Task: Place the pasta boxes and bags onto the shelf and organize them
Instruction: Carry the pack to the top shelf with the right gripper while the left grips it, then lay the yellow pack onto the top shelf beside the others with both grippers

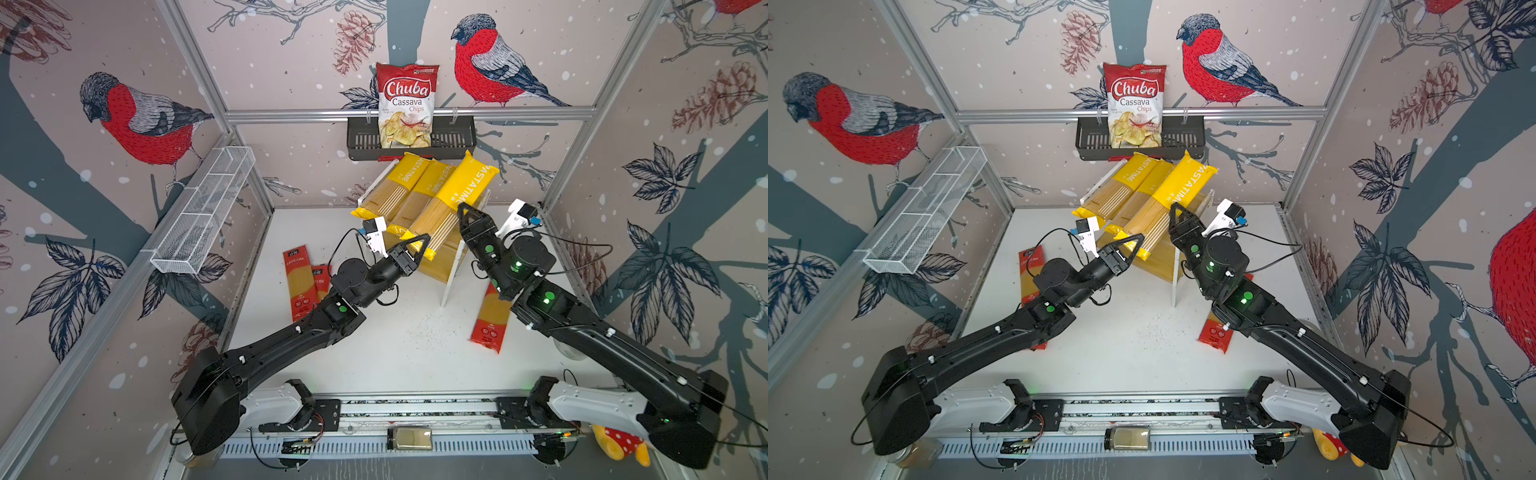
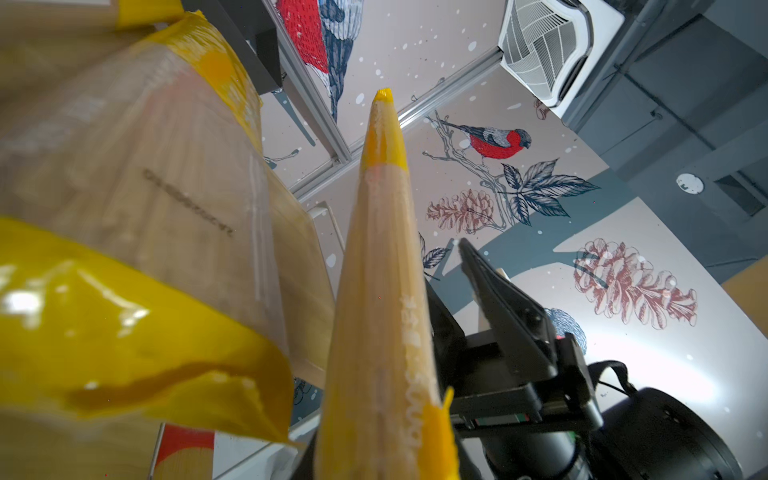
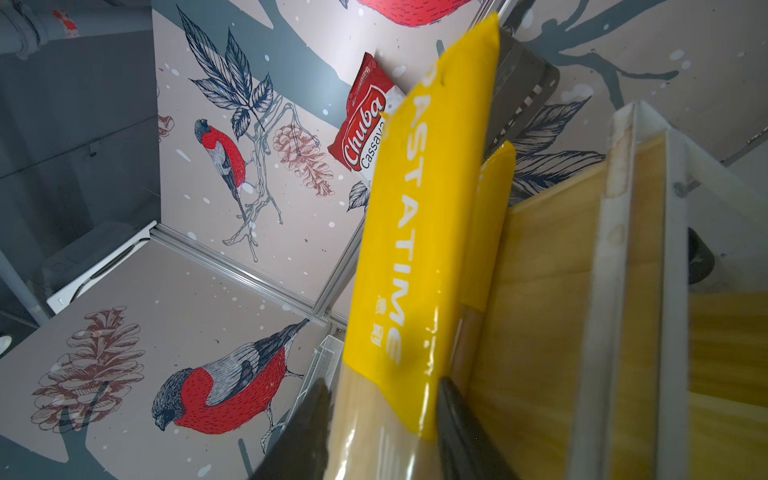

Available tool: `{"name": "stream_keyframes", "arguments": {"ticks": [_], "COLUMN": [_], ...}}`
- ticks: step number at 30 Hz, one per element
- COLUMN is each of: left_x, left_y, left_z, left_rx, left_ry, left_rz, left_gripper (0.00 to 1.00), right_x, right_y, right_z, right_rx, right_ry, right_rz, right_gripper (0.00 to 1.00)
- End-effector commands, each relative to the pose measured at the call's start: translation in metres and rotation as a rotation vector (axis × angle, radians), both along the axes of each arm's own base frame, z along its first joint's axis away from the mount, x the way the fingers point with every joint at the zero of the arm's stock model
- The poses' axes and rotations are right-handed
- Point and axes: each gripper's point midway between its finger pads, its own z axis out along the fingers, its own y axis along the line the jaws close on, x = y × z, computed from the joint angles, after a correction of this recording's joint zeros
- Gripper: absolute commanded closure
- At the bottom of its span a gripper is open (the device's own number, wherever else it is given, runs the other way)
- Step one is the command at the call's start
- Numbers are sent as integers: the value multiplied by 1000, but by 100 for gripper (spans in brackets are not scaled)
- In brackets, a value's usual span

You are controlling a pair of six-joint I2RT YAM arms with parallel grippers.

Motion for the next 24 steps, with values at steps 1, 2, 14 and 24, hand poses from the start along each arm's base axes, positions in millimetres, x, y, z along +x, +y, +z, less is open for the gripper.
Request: {"name": "stream_keyframes", "arguments": {"ticks": [1,2,14,24], "left_x": [4,5,23,28], "left_y": [12,10,5,-4], "left_z": [24,23,12,38], "left_rx": [-69,-59,-104,-115], "left_ry": [-30,-21,150,161], "left_rz": [59,57,109,126], "left_gripper": [91,91,91,63], "right_x": [-4,-4,-8,-6], "right_y": [-12,-17,-57,-62], "right_z": [9,9,-10,-22], "right_rx": [36,33,9,-6], "right_ry": [-20,-19,24,49], "right_rz": [-13,-25,-126,-143], "right_gripper": [46,45,44,45]}}
